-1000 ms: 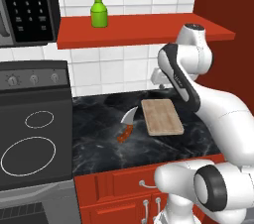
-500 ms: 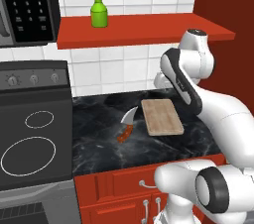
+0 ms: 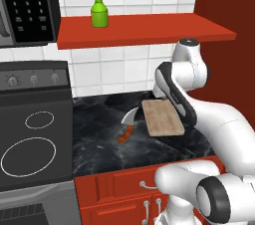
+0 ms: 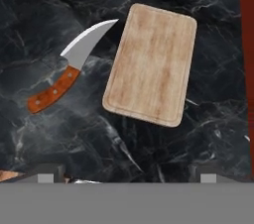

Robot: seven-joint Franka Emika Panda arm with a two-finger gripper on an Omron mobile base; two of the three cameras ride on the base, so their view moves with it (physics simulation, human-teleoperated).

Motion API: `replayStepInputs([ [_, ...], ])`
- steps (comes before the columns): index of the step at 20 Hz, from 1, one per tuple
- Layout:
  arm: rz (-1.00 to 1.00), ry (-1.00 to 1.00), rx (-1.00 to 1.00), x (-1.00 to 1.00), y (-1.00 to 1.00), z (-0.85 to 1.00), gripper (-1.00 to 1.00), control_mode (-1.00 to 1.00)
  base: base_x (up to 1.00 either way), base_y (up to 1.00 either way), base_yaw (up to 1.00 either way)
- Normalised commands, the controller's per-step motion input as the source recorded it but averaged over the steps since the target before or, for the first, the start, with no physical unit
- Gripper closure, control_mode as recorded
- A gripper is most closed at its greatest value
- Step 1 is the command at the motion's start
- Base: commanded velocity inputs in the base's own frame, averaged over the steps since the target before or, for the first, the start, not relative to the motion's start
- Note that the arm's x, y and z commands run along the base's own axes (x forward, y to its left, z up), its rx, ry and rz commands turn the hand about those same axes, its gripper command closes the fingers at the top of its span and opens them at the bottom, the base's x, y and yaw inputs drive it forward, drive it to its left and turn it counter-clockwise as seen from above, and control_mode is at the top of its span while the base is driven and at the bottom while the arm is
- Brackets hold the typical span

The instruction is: Move the cutting board and knife to the sink. Then move spray from the shelves to the counter.

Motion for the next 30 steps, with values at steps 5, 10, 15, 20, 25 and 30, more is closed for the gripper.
replayStepInputs([
  [5,0.00,-0.06,-0.16,0.17,0.00,-0.29,-1.00,-1.00,0.00,0.00,0.00],
  [10,0.00,0.00,-0.11,0.34,-0.01,-0.26,-1.00,-1.00,0.00,0.00,0.00],
  [15,0.00,0.02,-0.01,0.42,-0.05,-0.17,-1.00,-1.00,0.00,0.00,0.00],
  [20,0.00,0.10,0.00,0.49,-0.04,-0.11,-1.00,-1.00,0.00,0.00,0.00],
  [25,0.00,0.06,0.00,0.51,-0.01,-0.11,-1.00,-1.00,0.00,0.00,0.00],
  [30,0.00,0.03,0.01,0.49,0.00,-0.11,-1.00,-1.00,0.00,0.00,0.00],
])
